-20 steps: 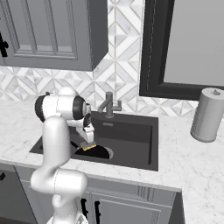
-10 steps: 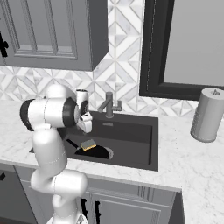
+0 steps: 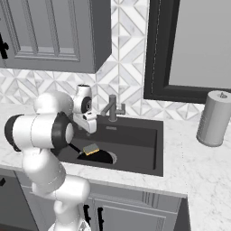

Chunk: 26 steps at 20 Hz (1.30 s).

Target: Pick the pan and sponge and place them into the sink. Then turn on the water.

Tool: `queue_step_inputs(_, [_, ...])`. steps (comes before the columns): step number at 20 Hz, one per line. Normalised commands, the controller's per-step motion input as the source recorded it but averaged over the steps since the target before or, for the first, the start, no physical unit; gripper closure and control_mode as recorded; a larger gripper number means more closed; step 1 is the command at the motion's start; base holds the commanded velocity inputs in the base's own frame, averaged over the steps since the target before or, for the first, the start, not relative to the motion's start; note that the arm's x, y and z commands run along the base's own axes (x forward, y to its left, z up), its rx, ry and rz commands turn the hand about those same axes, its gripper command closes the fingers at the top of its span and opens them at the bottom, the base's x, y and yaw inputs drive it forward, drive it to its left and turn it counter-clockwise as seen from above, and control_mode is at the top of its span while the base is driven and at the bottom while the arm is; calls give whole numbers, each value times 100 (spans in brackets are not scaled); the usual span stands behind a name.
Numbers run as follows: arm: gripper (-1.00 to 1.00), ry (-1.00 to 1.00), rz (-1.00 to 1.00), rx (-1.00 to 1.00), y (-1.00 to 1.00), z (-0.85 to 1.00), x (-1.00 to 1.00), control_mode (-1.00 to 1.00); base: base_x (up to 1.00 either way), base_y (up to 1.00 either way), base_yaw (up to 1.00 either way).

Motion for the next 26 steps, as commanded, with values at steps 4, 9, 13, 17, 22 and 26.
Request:
queue_step_inputs(4, [-100, -2, 4, 0, -16, 42, -55, -100, 0, 0, 0])
queue_step_inputs(9, [-100, -4, 1, 1, -36, 13, -32, -100, 0, 0, 0])
queue_step_inputs(13, [-100, -1, 1, 5, -39, 0, -4, -100, 0, 0, 0])
queue_step_inputs(17, [-100, 0, 5, 1, -26, 0, -4, -100, 0, 0, 0])
queue_step_inputs(22, [-100, 0, 8, 0, -33, 0, -15, -100, 0, 0, 0])
queue_step_inputs(26, [-100, 0, 16, 1, -39, 0, -1, -100, 0, 0, 0])
